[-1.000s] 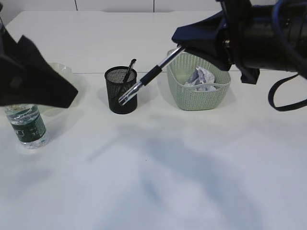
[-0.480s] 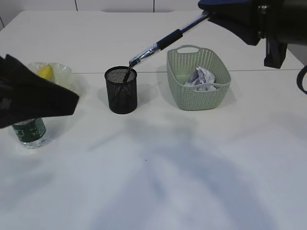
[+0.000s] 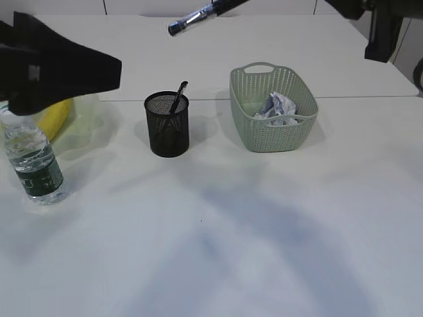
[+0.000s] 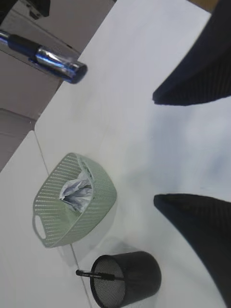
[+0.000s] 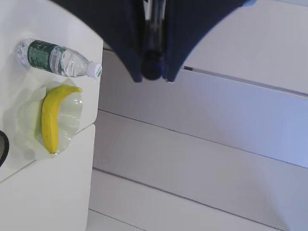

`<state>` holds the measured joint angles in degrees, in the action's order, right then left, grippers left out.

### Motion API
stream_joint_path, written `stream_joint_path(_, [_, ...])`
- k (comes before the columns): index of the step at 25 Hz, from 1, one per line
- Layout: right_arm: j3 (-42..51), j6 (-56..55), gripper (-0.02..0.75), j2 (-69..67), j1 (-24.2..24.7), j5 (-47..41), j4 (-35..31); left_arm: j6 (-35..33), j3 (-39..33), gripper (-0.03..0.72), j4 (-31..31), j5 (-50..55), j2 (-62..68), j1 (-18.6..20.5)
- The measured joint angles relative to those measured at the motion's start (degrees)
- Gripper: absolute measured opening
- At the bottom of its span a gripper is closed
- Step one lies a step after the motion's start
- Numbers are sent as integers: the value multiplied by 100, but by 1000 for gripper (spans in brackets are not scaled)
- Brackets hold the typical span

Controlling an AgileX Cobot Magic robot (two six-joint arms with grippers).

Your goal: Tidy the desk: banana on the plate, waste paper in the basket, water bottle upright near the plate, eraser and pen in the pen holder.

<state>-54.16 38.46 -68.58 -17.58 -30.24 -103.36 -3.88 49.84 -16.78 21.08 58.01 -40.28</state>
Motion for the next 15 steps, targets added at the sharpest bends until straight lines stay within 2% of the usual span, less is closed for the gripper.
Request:
stream_joint_path(7, [-136,-255,42,0,0,170,0,0,-680,415,-139,-1278,67,-80])
stream_joint_path(15, [-136,-474,42,0,0,230,0,0,-1514,412,189,-4199,464,-1245])
